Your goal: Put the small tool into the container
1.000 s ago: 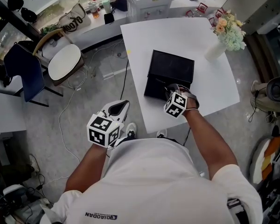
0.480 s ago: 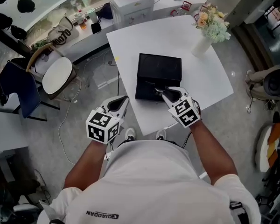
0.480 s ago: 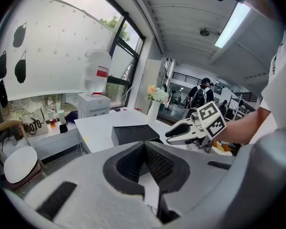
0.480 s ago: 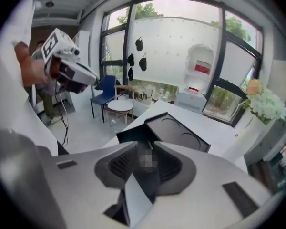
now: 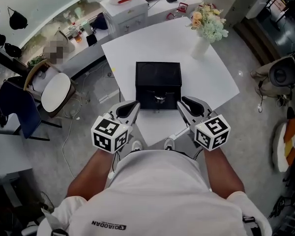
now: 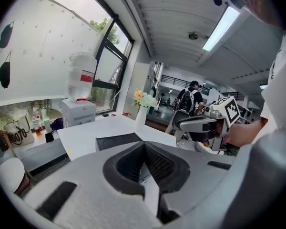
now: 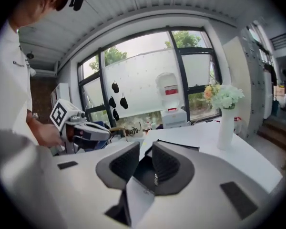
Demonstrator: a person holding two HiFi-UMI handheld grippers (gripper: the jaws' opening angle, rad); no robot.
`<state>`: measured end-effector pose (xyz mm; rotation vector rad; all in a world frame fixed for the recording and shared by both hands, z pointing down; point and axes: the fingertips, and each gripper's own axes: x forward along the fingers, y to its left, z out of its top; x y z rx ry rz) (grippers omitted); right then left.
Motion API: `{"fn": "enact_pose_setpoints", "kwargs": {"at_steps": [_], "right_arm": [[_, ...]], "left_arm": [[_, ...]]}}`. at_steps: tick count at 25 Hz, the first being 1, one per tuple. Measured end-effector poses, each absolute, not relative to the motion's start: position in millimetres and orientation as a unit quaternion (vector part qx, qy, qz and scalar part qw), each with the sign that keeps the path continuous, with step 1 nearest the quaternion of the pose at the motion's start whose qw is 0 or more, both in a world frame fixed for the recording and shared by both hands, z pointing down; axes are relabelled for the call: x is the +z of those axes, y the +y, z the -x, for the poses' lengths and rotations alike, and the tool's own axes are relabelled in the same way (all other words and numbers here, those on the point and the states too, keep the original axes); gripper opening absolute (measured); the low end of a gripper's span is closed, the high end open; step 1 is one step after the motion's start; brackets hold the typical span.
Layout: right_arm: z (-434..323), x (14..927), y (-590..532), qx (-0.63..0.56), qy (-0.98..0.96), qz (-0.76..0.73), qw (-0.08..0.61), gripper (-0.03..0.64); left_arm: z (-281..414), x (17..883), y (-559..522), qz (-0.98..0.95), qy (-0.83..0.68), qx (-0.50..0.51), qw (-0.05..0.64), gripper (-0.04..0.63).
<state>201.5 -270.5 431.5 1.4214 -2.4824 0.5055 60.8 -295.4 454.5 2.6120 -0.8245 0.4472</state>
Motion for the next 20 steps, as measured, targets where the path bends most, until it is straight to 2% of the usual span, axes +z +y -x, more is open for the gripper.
{"fn": "enact_pose_setpoints", "kwargs": {"at_steps": [4,8,12,20], "right_arm": [[-218,419,-257,0.187,-0.835,-0.515,0.057,0.068],[-232,425,-248,0.202,-0.821,-0.534,0.029,0.047],[-238,426,-243,0.210,-0.813,-0.543,0.017,0.008],[-235,437,-237,0.219,-0.812,-0.541,0.018,0.006]], "left_arm": [[-72,445,-291,-0.933,-0.278,0.158,0.165,0.009],[-78,444,-289,-0.936,-0.270,0.160,0.158,0.009],[-79,443,-288,-0.937,-0.268,0.159,0.157,0.009],[-83,443,-286,-0.938,-0.268,0.158,0.152,0.009]]}}
